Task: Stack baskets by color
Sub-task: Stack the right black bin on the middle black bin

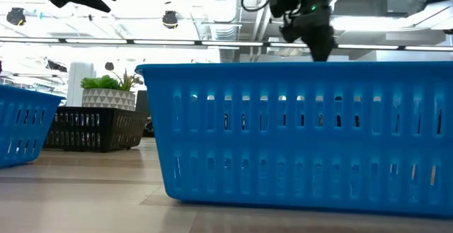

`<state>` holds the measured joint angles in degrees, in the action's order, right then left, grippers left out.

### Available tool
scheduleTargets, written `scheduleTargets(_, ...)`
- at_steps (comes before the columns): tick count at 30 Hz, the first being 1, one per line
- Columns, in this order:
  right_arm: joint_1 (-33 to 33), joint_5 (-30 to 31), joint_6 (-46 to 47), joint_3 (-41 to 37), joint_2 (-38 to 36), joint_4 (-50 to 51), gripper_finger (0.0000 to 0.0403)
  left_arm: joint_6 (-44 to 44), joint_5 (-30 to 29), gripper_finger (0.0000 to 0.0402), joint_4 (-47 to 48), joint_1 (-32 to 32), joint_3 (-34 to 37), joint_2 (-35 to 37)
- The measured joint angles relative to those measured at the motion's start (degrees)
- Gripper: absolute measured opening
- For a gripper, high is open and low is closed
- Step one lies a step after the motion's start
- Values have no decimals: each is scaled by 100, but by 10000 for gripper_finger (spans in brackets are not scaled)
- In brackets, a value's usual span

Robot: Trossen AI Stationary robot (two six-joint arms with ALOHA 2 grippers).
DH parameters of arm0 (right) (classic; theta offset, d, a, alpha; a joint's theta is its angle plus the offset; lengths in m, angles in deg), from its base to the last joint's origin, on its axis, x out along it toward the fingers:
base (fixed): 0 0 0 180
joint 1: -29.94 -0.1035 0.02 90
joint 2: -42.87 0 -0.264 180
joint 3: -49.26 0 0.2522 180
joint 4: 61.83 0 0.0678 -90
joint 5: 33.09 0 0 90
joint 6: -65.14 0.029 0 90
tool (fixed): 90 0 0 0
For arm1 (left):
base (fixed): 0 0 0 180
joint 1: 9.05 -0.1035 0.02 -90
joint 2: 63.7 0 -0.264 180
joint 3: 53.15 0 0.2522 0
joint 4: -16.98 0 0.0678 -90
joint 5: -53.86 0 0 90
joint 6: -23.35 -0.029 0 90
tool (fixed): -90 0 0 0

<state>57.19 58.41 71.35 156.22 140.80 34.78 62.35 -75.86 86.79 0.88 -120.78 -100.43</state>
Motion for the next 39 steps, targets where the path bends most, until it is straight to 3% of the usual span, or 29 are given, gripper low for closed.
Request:
scheduleTargets(8,-1753,124,1393,-1254,-916,-186,126,-118,137,197,0,-1,0,-2)
scheduleTargets(15,-3513,-25,2844,-2126,-1246,-944,191,-387,183,197,-13,-1,0,-2)
scheduleTargets(21,-4492,38,3537,-2542,-1239,-2013,226,-480,278,197,-26,-2,0,-2)
scheduleTargets(28,-4953,610,3900,-3033,-1239,-2744,217,-539,323,197,-26,-2,0,-2)
scheduleTargets(39,-4925,616,4049,-4161,-1234,-3578,207,-487,345,197,-24,-2,0,-2)
